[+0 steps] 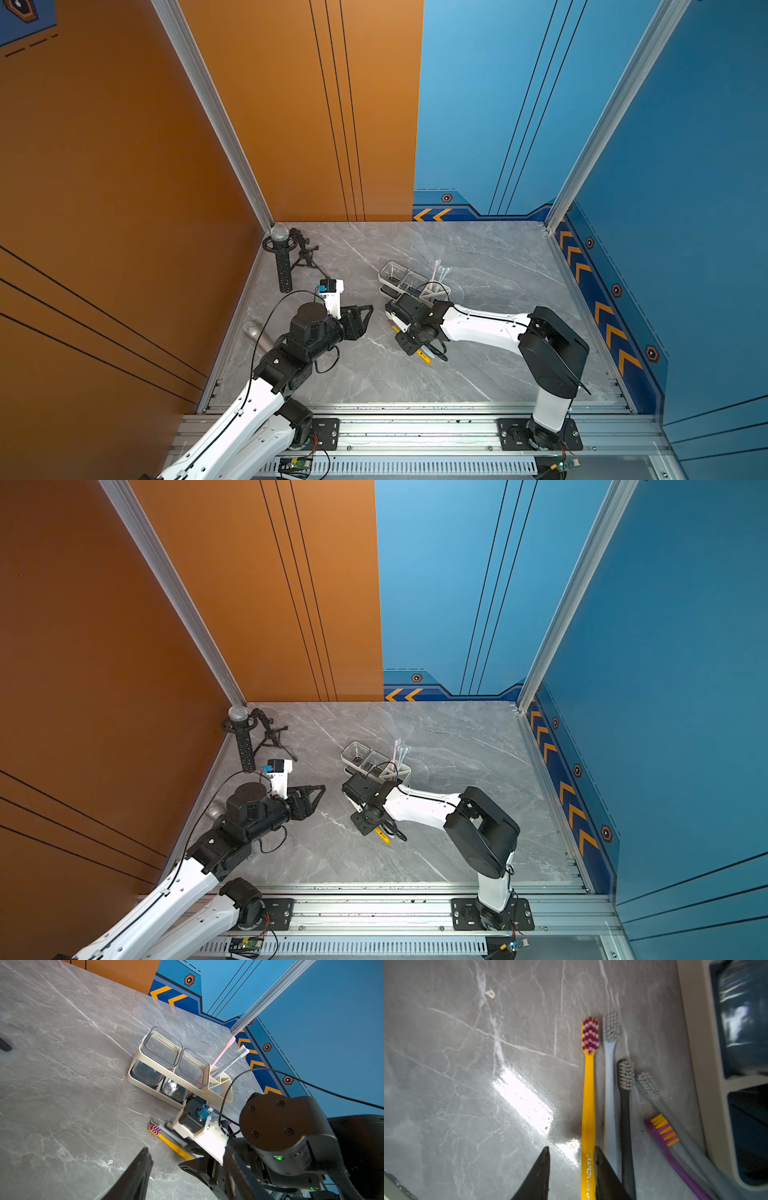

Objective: Place the toothbrush into the toothbrush holder
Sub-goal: Pick up the toothbrush from the center of the board.

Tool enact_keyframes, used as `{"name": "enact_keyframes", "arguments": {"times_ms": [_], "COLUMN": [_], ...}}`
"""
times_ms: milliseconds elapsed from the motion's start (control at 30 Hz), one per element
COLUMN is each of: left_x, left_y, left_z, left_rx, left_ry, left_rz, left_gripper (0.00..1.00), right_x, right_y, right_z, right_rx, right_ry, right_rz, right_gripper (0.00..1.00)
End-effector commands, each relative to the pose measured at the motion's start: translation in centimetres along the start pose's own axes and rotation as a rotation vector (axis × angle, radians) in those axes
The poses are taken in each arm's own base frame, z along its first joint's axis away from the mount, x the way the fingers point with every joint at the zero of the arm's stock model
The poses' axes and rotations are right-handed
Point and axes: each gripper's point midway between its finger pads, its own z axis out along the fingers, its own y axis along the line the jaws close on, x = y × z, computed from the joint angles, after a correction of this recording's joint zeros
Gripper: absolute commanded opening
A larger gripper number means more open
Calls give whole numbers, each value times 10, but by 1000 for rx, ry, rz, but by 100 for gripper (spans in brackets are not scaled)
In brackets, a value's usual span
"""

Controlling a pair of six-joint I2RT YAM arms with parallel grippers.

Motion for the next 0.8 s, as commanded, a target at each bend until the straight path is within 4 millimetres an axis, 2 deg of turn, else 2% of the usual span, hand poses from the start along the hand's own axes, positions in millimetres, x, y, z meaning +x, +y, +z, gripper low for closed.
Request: {"name": "enact_keyframes", "arguments": {"times_ms": [0, 233, 367, 633, 767], "left_x": [4, 6, 2, 3, 3], "left_y": [8, 11, 4, 3, 9], "left_z": [1, 5, 6, 7, 6], "left_rx": [-22, -36, 6, 20, 6], "left_ry": [14, 25, 6, 4, -5], "left_rz": [0, 6, 17, 18, -19], "left_gripper": [59, 59, 61, 62, 64], "right_x": [0, 5, 12, 33, 42], "right_y": [-10, -12, -12, -13, -11], "right_z": [3, 14, 20, 32, 39], "right_rx": [22, -26, -15, 65, 88], "right_ry": [37, 77, 107, 193, 224], "right_rz": [4, 25, 18, -27, -52], "right_gripper": [36, 35, 34, 21, 17]}}
